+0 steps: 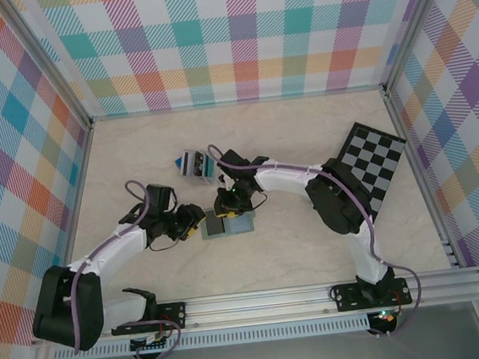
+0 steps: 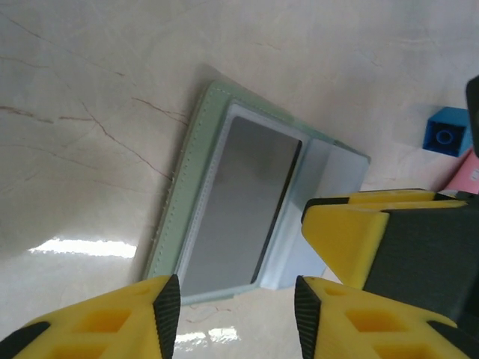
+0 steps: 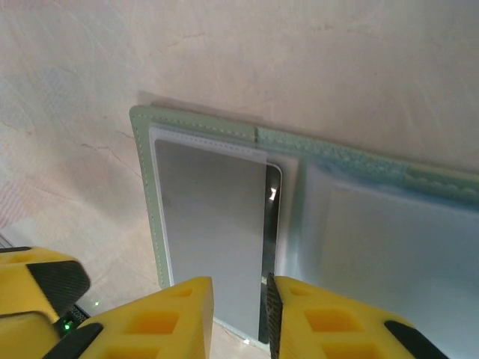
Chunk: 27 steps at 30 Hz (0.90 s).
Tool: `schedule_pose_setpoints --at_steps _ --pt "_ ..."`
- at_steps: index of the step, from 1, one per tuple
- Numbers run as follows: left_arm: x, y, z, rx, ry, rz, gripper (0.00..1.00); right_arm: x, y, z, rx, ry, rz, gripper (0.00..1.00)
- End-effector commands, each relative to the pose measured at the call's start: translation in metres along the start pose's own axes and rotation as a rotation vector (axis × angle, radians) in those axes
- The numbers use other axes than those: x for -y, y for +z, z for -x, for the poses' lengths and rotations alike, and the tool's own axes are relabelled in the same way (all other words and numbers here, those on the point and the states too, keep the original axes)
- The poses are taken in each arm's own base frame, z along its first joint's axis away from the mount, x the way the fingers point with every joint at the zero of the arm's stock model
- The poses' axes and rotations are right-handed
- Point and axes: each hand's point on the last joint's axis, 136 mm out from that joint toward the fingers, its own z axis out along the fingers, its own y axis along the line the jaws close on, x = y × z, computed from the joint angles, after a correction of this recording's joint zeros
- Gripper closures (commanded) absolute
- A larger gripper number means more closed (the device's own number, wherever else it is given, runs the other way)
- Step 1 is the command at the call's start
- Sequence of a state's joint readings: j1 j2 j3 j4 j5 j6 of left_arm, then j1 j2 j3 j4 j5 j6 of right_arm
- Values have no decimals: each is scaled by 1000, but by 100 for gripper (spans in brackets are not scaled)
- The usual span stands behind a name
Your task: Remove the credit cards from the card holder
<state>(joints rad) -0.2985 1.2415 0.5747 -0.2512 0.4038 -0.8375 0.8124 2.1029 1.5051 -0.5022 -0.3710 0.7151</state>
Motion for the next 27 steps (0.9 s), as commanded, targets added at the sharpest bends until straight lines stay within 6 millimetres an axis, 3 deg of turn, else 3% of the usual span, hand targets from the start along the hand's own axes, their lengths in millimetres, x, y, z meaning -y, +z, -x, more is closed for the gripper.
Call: schedule_pose_setpoints --at_steps 1,19,27 --pt "17 2 13 15 24 -41 57 6 4 2 -19 -16 -35 75" --pt "11 36 24 -35 -5 4 81 14 14 1 -43 -16 -57 80" --pt "-7 43 21 -46 -52 80 84 15 16 -1 -53 -24 -51 83"
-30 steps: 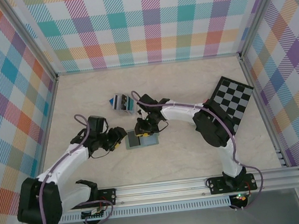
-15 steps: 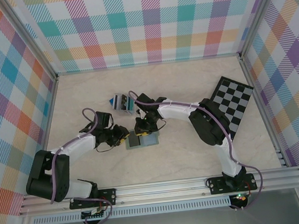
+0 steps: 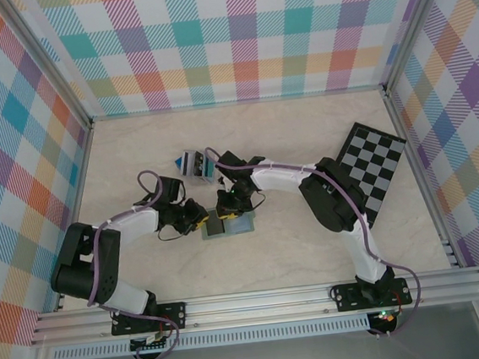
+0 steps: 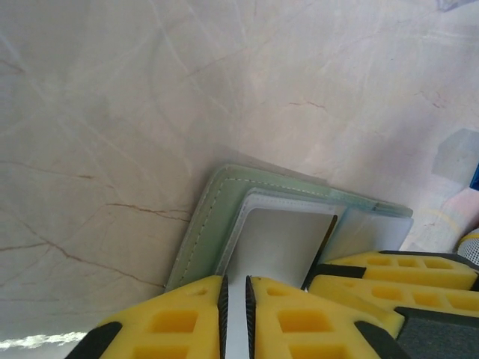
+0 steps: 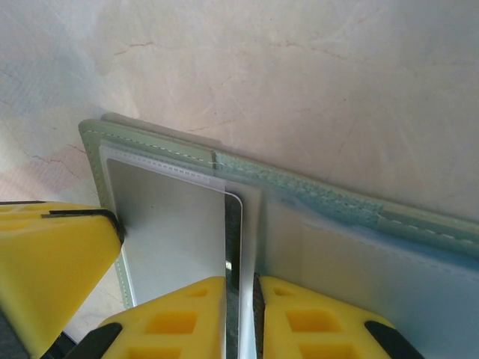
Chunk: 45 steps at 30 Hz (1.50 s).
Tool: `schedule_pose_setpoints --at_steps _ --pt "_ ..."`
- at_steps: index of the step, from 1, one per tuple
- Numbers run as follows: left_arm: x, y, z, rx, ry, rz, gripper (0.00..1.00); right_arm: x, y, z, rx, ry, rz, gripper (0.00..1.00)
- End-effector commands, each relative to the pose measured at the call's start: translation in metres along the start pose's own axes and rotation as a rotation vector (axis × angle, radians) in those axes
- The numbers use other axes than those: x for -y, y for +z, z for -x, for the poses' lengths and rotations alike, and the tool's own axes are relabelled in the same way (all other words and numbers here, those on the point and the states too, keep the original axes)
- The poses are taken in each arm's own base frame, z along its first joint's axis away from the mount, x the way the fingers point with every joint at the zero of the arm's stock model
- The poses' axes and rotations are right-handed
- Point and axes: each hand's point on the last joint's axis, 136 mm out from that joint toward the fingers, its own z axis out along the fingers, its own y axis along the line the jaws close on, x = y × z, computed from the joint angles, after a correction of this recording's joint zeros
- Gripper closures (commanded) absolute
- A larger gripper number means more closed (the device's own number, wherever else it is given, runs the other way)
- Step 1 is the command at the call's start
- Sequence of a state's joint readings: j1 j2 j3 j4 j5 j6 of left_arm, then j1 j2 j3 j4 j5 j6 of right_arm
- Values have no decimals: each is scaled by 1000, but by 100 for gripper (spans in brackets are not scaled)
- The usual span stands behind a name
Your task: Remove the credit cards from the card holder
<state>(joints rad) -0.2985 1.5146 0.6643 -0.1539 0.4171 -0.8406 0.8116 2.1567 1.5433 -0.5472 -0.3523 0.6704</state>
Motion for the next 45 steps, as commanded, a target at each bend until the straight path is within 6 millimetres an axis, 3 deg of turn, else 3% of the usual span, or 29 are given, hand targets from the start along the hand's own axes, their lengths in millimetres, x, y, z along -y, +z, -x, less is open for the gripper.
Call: schedule_pose_setpoints --at_steps 1,8,17,30,45 --pt "-8 0 4 8 -20 43 85 1 5 -2 -29 -10 3 83" --pt "-26 7 -4 -20 -43 98 86 -2 5 -2 -35 -35 19 83" --pt "-29 10 -8 -43 -50 98 87 -15 4 -3 -46 -60 83 83" --pt "-35 9 -8 -37 -52 128 86 -5 -2 -2 -27 -52 54 92" --pt "-14 -15 -1 -8 -20 84 81 18 -13 -4 -6 -21 -37 96"
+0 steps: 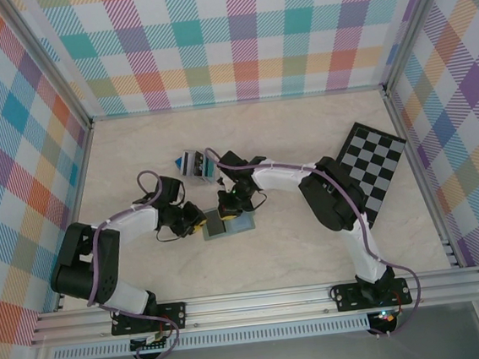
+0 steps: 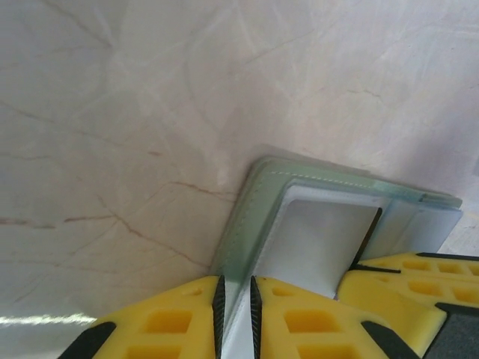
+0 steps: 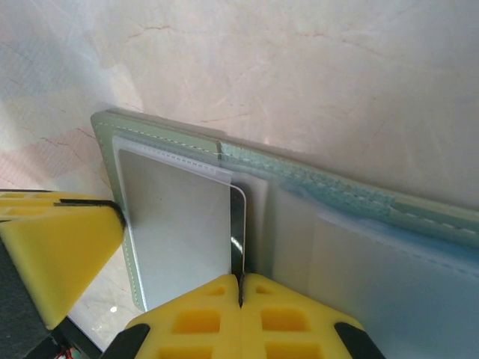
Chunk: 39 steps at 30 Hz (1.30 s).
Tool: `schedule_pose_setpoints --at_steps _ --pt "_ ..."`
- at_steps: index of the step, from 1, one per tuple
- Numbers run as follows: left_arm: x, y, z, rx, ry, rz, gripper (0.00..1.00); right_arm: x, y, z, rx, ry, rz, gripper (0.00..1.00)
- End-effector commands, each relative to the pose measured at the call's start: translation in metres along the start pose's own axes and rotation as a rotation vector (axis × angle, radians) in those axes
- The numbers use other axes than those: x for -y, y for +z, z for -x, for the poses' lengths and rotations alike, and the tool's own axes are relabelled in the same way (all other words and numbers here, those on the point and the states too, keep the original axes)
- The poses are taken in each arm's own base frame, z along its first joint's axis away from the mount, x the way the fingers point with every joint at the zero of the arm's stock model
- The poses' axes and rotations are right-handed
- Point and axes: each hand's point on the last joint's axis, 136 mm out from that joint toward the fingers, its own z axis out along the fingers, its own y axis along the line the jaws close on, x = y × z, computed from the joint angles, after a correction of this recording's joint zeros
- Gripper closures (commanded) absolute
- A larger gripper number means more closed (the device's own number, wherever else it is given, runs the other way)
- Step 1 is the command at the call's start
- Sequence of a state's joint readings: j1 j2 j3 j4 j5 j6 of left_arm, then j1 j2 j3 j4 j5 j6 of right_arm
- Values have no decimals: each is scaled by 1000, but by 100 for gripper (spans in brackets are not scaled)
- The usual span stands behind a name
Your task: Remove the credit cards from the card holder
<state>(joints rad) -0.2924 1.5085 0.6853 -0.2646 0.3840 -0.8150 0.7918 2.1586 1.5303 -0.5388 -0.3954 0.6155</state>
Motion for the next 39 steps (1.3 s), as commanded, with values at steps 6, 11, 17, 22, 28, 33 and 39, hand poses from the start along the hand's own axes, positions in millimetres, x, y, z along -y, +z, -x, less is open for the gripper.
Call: schedule_pose_setpoints --at_steps 6,11,17,22,28,33,39 --pt "12 -16 3 13 4 -54 81 16 -18 -4 32 18 -82 96" --pt "43 -32 11 72 70 -184 80 4 -15 -4 14 2 -25 96" --pt "43 -24 8 32 69 -185 81 2 -13 -3 12 1 -9 96" --pt "36 -9 6 -14 55 -154 83 2 -12 -2 12 2 -9 95" --pt "30 4 4 -49 41 -132 85 2 -11 -3 9 -2 -5 94" --pt "24 11 3 -64 32 -91 86 2 -11 -3 2 -7 -3 95" --pt "3 18 -1 -81 12 -2 94 9 -18 -5 11 -10 -61 96"
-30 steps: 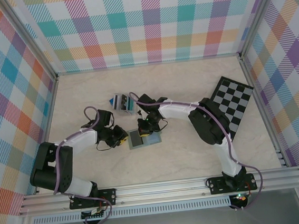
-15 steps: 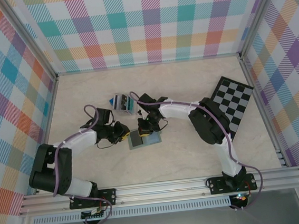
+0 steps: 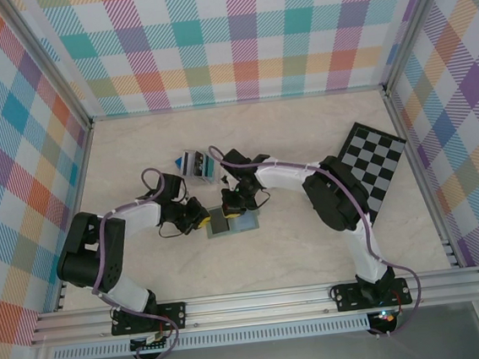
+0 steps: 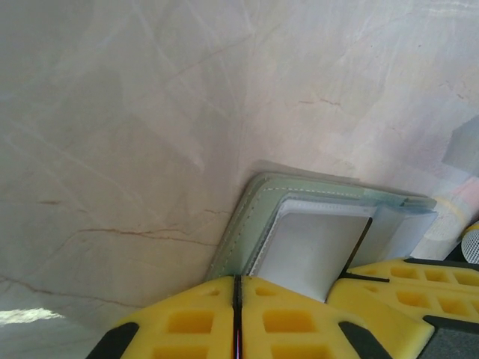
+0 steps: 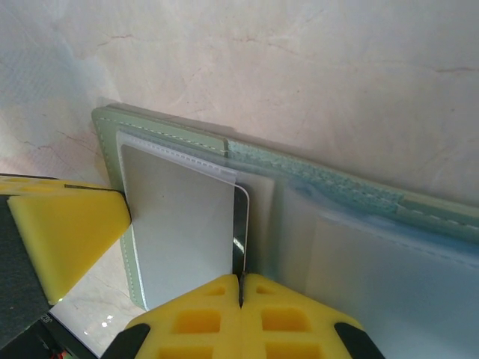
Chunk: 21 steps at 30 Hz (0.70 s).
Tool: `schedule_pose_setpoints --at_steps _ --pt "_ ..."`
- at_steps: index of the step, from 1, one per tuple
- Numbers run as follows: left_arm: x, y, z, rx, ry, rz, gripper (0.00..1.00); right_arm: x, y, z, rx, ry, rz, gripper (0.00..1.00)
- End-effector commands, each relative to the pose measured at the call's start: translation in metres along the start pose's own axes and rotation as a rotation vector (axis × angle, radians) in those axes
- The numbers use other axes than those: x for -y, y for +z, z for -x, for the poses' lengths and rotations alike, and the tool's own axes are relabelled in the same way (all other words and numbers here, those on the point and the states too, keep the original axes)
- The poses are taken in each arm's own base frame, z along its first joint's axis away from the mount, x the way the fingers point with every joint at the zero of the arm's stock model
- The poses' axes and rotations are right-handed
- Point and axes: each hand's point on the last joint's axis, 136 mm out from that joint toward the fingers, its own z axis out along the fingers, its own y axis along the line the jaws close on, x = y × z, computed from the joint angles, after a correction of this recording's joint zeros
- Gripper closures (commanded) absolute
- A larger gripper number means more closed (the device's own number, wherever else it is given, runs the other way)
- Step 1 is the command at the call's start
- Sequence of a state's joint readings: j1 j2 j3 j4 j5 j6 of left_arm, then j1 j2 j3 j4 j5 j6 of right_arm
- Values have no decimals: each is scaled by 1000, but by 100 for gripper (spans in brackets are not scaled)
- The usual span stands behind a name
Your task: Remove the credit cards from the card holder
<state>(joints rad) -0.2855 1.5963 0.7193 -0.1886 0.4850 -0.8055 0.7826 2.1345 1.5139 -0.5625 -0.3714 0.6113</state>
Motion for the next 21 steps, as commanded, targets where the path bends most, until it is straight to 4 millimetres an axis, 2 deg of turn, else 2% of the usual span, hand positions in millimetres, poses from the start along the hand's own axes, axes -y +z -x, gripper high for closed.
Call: schedule_pose_setpoints --at_steps 1,4,8,18,21 --pt "-20 4 -4 -17 -6 93 95 3 -12 -4 5 -21 -40 96" --pt "-32 4 -9 -32 -18 142 97 4 -14 -5 7 -22 -51 98" --pt "-38 4 -10 -33 -25 163 97 10 -18 -7 16 -9 -77 98" --pt "-31 4 -7 -32 -17 149 98 17 -25 -7 36 7 -123 98" --pt "-21 1 -4 -26 -6 123 97 17 -25 -7 32 9 -112 98"
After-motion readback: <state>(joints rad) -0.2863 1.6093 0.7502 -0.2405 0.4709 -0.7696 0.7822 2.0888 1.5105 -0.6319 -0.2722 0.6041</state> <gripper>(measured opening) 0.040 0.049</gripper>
